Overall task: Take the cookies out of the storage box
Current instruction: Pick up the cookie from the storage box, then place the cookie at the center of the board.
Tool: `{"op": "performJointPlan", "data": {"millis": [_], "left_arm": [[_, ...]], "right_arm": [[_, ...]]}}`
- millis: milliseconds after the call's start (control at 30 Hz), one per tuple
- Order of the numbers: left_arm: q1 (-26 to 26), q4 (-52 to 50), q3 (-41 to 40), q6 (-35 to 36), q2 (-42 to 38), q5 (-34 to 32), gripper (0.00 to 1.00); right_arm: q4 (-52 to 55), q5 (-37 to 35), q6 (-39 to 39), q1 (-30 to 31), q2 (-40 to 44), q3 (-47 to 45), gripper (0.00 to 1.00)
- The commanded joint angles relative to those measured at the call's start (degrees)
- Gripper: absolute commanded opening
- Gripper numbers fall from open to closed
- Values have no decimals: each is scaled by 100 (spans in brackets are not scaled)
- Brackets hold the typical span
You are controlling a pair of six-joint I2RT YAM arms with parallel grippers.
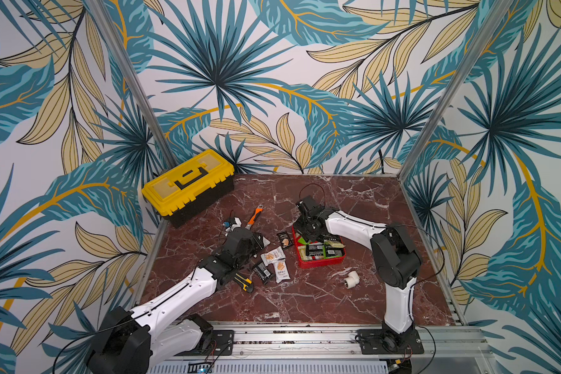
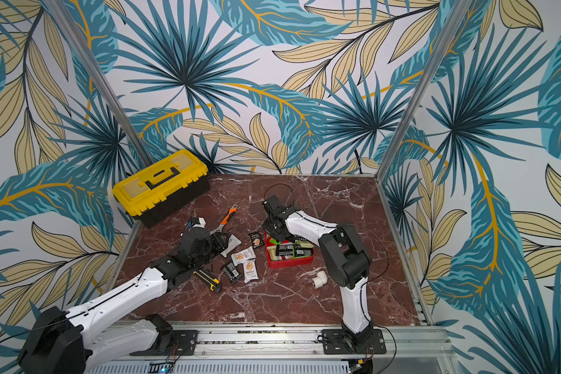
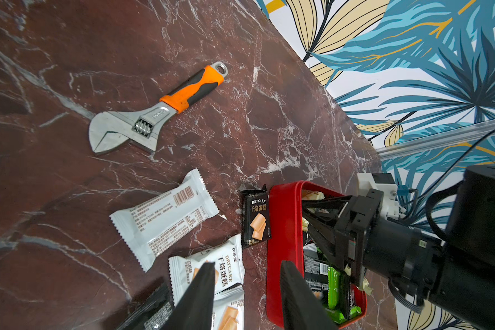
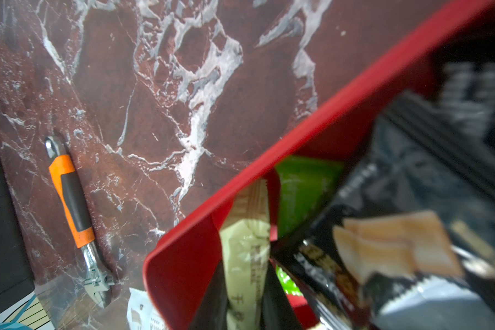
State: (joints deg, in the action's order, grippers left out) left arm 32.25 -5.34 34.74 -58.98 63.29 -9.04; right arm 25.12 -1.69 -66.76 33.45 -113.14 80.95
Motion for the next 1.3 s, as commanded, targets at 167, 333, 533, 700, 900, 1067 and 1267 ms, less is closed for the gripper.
{"op": "performJointPlan", "data": {"millis": [167,333,533,700,900,1067,1267], "left_arm": [[-94,-188,-37,7,-177,-169,42],[-265,-202,-379,-131,-649,-404,42],[-304,-505,-534,-107,-1083,-607,42],[-316,-665,-582,-136,-1286,-618,42],[-317,-819,-626,-140,-1427,-590,42],[-318,-803,-683,-161,-1449,-548,42],[-314,-702,-720,-166,-1379,-479,42]], "right_arm": [[-87,-96,530,1,1054,-685,14],[-375,104,1173,93,1348,-796,14],[-12,317,2276,605,763,292,13],[290,1035,2679,705,-219,1443,13],[493,1211,2796,707,-1081,2355,12],[520,1298,2764,710,-1665,3008,12],[528,1213,2739,713,-2263,3607,12]]}}
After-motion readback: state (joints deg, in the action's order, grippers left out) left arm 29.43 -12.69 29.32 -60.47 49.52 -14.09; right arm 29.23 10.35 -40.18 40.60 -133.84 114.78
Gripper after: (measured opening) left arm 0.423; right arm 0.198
